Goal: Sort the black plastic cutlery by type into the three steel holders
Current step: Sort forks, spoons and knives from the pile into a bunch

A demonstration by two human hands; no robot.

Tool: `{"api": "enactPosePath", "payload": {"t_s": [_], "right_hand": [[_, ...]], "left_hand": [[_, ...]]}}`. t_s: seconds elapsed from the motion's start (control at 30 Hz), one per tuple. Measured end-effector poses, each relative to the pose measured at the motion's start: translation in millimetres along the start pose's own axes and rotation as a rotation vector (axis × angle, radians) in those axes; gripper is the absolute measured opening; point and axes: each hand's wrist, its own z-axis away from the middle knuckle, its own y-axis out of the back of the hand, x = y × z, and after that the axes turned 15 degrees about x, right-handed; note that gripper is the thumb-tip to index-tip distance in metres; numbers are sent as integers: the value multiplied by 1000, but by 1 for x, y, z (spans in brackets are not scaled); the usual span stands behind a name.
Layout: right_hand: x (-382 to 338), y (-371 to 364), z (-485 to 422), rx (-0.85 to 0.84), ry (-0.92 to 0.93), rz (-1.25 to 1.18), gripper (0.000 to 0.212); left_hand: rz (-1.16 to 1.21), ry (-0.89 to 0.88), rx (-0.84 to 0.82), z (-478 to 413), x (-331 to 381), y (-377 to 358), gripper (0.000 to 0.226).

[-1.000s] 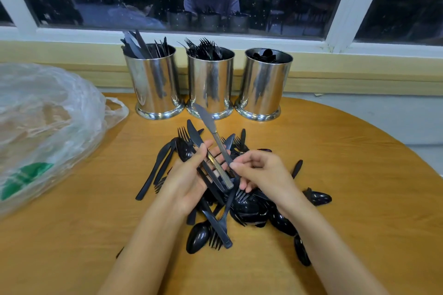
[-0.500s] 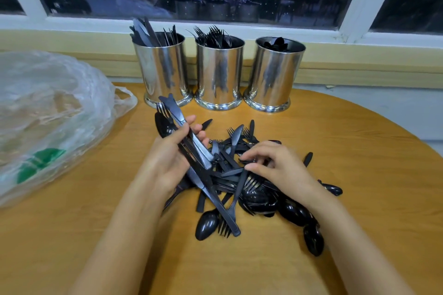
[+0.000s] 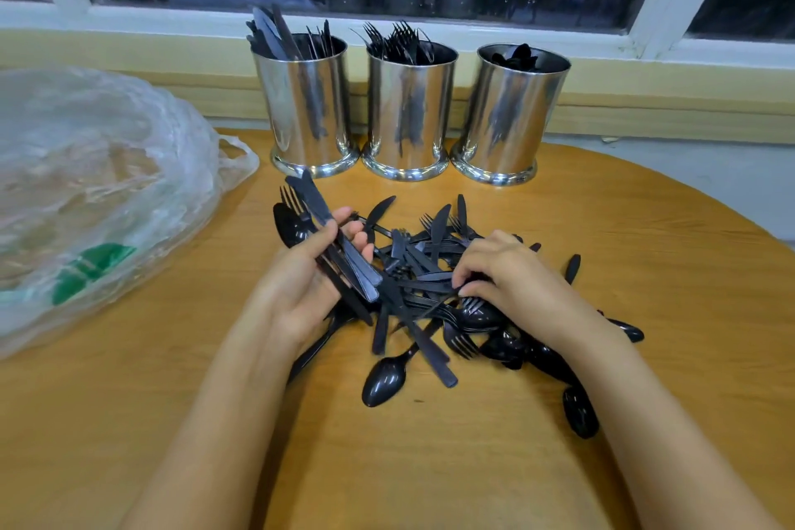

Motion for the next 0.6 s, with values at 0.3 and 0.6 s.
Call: {"api": "enactPosePath", "payload": {"t_s": [0.3, 0.6], "right_hand": [[8, 31, -10, 365, 20, 323, 11], [-23, 7, -20, 466, -504, -219, 4]], "left_hand": [[64, 47, 14, 2, 4, 1, 23], [60, 65, -14, -1, 0, 2, 22]]}}
